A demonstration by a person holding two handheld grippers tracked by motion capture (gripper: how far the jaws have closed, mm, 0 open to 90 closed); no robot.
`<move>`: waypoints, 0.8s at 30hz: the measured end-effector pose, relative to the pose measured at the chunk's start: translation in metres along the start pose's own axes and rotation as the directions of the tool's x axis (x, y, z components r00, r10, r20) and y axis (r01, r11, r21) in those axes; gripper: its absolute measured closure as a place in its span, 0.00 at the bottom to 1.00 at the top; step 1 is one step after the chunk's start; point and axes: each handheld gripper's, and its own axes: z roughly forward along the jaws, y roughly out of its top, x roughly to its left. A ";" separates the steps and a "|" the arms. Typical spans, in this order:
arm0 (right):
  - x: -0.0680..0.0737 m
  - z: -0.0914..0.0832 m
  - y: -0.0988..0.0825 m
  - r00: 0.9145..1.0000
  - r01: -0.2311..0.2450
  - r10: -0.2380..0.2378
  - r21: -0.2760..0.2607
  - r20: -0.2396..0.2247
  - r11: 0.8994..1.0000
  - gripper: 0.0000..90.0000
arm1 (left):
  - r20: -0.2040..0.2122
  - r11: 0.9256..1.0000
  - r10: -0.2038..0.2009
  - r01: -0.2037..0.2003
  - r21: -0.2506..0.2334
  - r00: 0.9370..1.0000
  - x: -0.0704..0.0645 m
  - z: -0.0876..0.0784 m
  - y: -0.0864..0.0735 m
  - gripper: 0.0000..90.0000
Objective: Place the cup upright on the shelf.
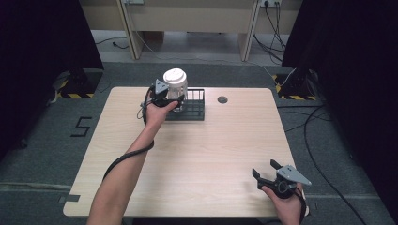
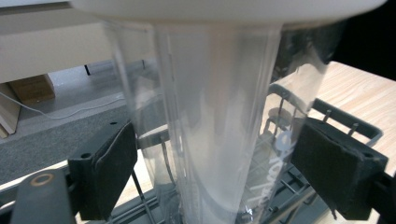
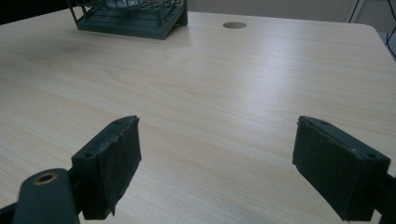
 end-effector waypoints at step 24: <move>0.000 0.000 0.000 1.000 0.002 -0.002 0.001 0.005 1.000 0.18 | 0.013 0.998 0.051 -0.050 -0.023 0.999 0.002 -0.050 0.006 0.16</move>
